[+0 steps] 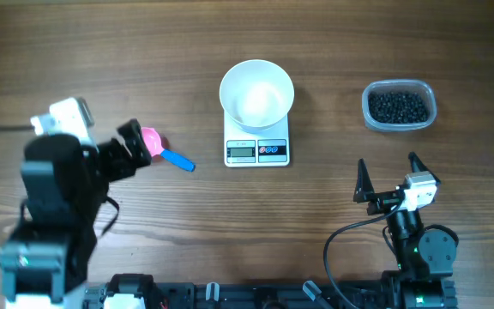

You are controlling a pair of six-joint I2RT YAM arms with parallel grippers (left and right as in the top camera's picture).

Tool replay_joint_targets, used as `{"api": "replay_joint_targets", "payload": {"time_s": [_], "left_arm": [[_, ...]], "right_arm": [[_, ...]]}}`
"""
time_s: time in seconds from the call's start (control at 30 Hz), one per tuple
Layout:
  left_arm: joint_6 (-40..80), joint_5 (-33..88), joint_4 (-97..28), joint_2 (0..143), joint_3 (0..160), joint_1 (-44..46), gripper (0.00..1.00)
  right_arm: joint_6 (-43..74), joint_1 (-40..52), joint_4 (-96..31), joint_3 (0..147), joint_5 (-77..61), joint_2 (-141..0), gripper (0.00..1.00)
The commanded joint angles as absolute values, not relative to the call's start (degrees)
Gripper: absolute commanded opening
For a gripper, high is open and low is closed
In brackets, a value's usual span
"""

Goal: Scoop item into bowl and weigh 150g on scale
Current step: 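Move the left gripper forward over the pink scoop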

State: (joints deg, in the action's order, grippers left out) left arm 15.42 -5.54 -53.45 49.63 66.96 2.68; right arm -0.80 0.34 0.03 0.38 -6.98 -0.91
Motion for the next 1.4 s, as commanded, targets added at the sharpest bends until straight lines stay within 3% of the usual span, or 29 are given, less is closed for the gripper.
{"api": "replay_joint_targets", "payload": {"time_s": [0.0,0.27,0.6,0.9,1.17,1.37], "left_arm": [[16.1,-5.8,-60.6,57.0,77.8,2.7,1.0],[16.1,6.3,-65.0,62.7,80.3,2.7,1.0],[17.1,4.5,-64.5,67.0,80.3,2.7,1.0],[42.5,-9.5,-67.7,73.3,79.0,2.7,0.99],[48.8,-9.5,-66.6,80.5,74.2,2.7,0.83],[50.1,-9.7,-63.0,84.4,70.2,2.7,0.8]], "right_arm": [[-1.5,0.6,0.3,0.3,-6.0,-0.6,1.0],[-1.5,0.6,0.3,0.3,-6.0,-0.6,1.0],[-1.5,0.6,0.3,0.3,-6.0,-0.6,1.0],[-1.5,0.6,0.3,0.3,-6.0,-0.6,1.0],[-1.5,0.6,0.2,0.3,-6.0,-0.6,1.0],[-1.5,0.6,0.3,0.3,-6.0,-0.6,1.0]]}}
